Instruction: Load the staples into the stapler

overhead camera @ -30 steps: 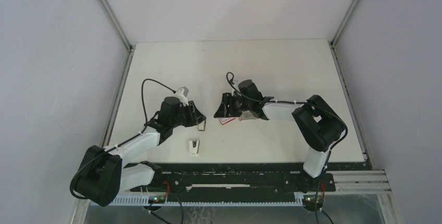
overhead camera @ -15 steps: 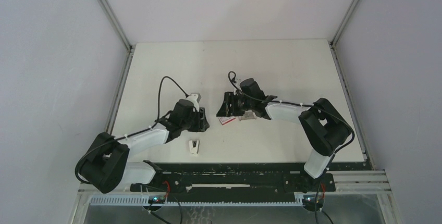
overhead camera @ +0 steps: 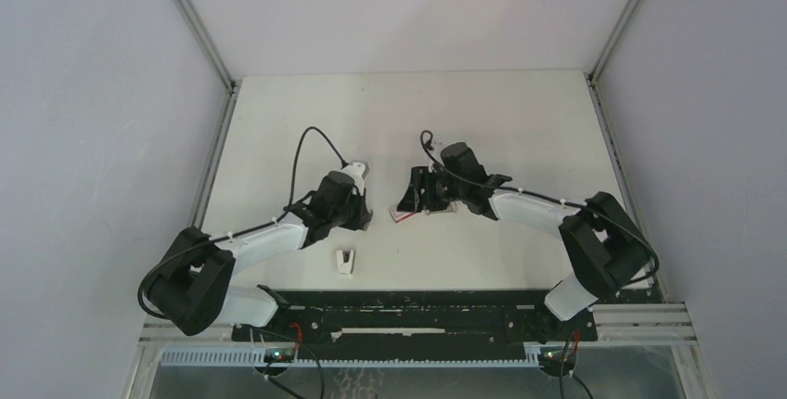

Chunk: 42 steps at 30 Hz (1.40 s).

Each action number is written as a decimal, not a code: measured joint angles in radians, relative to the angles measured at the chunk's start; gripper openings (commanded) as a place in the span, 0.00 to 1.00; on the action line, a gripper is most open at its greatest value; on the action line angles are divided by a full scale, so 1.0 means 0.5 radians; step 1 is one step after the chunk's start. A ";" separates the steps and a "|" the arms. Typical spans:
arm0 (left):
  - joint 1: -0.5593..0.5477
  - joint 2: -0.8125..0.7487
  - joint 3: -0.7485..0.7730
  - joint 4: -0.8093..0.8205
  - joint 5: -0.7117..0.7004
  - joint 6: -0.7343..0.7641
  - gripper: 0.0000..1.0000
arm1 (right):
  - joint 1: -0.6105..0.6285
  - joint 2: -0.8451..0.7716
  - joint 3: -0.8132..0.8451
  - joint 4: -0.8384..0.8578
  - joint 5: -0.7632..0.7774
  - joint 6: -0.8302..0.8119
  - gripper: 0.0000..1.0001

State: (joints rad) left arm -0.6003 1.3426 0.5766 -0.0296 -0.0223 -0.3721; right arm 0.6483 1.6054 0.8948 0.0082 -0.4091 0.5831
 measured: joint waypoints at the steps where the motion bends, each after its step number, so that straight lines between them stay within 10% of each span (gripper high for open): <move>1: -0.021 -0.005 0.004 0.002 0.004 0.036 0.00 | -0.011 -0.047 -0.040 -0.014 -0.008 0.001 0.57; 16: -0.674 -0.420 0.004 0.188 0.272 0.492 0.00 | -0.430 -0.945 -0.473 -0.307 -0.474 0.114 0.50; 42: -0.871 -0.643 0.004 0.271 0.316 0.542 0.00 | -0.428 -1.061 -0.740 -0.048 -0.877 0.563 0.38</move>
State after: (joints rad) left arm -1.0359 1.0210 0.5785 0.1059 0.1356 -0.1013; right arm 0.4343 1.0748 0.5247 -0.0158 -0.8478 0.8646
